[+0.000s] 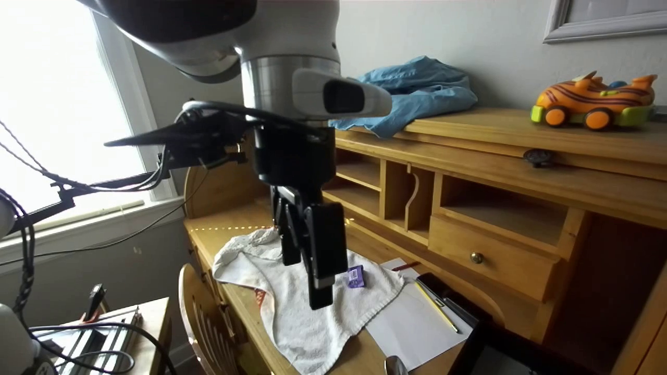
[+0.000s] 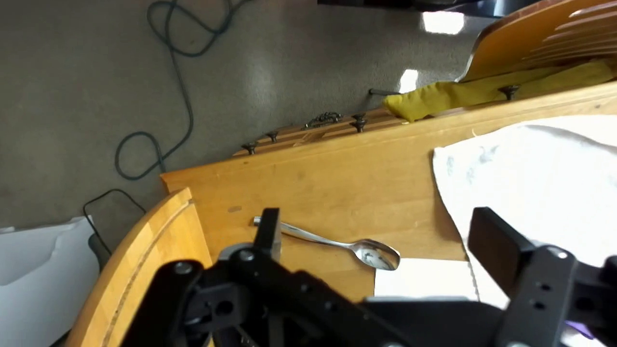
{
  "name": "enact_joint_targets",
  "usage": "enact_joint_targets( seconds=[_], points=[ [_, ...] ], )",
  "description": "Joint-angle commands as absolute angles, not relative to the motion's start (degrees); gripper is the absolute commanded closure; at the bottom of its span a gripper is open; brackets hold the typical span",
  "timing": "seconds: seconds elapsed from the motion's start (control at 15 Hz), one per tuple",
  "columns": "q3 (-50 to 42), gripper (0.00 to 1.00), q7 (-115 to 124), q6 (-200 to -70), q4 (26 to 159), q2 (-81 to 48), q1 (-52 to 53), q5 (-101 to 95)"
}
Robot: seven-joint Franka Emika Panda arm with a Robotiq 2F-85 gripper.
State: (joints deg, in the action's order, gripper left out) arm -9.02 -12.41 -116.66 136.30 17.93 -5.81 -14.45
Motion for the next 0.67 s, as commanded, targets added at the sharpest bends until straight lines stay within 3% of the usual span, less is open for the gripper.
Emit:
enact_joint_targets(
  seconds=[0.0,0.6],
  points=[
    [-9.24,0.0,-16.82,-121.35,137.36,15.61,-4.31,-10.94],
    [-8.54,0.0,-16.19,-125.14,134.81,12.2,-3.74,-10.02]
  ],
)
